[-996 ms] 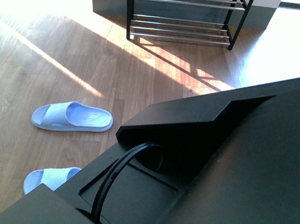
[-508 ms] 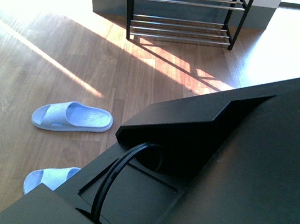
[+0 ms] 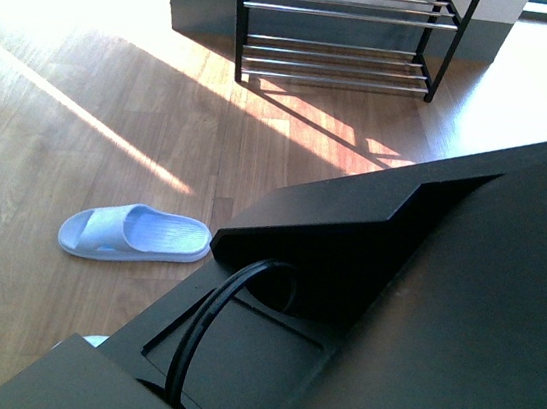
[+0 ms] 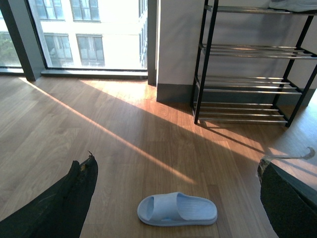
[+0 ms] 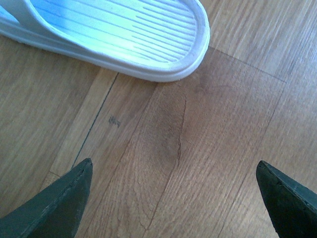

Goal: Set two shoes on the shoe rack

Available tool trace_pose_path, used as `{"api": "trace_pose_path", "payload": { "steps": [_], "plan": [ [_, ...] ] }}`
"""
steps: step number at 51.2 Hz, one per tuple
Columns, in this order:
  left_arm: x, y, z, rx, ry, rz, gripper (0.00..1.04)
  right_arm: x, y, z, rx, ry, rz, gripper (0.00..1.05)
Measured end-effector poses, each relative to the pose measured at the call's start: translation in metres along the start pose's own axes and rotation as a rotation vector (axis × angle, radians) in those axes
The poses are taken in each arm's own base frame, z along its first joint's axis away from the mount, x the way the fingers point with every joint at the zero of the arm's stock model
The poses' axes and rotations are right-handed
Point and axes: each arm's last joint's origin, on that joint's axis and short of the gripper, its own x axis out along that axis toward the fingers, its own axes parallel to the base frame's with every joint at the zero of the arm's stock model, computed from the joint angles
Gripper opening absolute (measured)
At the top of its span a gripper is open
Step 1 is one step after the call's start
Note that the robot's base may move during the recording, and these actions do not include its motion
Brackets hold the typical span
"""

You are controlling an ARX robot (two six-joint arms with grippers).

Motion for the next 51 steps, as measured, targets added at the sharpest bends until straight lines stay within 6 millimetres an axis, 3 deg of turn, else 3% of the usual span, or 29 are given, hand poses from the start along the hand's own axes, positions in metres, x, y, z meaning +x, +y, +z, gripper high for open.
{"api": "trace_pose_path", "payload": {
  "steps": [29,39,51],
  "plan": [
    [0.000,0.000,0.000,0.000,0.000,0.000,0.95,0.000,0.001,0.003,0.005,-0.014,-0.001,0.96],
    [0.000,0.000,0.000,0.000,0.000,-0.001,0.95,0.004,0.005,0.021,0.068,-0.182,-0.069,0.96],
    [0.000,0.000,0.000,0.000,0.000,-0.003,0.95,0.026,0.030,0.051,0.042,-0.187,0.127,0.96]
  ]
}}
